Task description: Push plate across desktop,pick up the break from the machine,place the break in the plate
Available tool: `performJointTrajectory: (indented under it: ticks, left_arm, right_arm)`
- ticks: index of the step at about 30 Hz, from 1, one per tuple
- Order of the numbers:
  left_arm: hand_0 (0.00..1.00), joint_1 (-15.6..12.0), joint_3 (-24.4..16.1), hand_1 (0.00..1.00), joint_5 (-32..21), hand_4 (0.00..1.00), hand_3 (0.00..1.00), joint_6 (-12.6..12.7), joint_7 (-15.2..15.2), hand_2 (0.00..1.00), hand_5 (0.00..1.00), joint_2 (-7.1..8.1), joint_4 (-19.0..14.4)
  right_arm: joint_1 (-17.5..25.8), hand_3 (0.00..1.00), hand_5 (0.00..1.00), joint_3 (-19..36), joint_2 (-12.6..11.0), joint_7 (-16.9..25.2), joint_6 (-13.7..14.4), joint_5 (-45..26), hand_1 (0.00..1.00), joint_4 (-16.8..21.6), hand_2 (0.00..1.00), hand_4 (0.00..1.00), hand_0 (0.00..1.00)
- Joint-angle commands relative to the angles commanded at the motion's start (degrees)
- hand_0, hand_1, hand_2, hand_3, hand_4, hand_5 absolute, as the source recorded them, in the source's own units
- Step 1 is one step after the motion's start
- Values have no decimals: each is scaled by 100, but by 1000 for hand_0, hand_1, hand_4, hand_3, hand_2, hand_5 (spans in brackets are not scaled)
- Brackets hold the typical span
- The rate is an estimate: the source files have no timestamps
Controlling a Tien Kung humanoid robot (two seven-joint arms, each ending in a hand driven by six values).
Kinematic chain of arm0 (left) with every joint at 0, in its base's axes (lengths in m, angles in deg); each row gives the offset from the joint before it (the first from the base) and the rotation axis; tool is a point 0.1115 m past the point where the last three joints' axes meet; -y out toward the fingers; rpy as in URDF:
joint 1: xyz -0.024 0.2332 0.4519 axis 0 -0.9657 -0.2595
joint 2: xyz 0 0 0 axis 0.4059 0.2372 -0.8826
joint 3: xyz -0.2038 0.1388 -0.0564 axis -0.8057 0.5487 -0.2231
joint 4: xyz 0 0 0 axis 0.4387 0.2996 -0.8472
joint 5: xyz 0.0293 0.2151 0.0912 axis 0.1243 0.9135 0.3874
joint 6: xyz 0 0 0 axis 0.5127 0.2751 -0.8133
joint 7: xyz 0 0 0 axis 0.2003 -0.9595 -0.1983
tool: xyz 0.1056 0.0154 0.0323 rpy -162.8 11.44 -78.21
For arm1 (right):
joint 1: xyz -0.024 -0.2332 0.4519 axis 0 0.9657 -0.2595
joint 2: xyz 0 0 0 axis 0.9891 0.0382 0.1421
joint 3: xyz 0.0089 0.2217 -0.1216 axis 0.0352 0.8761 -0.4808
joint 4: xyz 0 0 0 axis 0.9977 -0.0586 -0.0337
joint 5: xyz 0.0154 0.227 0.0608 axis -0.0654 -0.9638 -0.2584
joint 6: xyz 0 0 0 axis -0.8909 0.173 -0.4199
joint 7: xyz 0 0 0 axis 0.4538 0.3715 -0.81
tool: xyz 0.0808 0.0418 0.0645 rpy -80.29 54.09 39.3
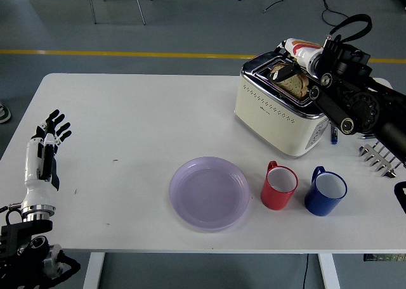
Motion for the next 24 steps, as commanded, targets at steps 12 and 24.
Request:
performJointTrajectory:
  ticks: [12, 24]
  left_arm:
    - [758, 45, 7, 807, -14, 513, 868, 2, -14, 889, 910, -17, 11]
    - [757, 73, 11, 801, -27, 507, 867, 11, -17, 887, 895, -28, 48]
  right_arm:
    - [-114, 681, 405, -704, 212, -107, 194, -68, 538, -406, 509, 776, 493]
    - [-167, 570, 284, -1163, 294, -134, 525, -477, 408, -583, 434, 639, 321]
